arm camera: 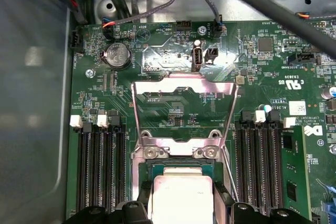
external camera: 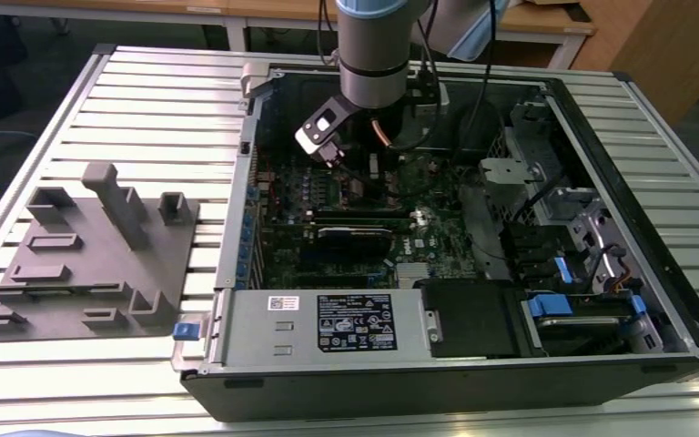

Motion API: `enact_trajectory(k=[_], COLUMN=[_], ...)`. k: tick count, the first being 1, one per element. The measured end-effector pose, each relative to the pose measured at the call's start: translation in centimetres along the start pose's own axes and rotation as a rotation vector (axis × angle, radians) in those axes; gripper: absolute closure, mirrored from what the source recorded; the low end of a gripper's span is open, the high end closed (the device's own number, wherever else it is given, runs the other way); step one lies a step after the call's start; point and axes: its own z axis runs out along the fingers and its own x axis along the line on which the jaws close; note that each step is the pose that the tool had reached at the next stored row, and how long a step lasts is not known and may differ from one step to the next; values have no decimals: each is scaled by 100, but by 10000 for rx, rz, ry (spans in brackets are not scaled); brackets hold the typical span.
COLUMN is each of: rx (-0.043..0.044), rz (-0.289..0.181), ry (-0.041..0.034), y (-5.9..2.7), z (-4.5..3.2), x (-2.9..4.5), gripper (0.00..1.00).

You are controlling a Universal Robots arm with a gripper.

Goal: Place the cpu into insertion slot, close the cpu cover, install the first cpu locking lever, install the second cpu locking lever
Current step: 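Place the cpu into insertion slot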

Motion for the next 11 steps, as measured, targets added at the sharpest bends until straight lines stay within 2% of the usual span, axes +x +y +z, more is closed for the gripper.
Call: enact_trajectory(k=[11], rx=[-1], rz=[0], ry=[1], y=[-1], z=[11], x=[-2], gripper=[46])
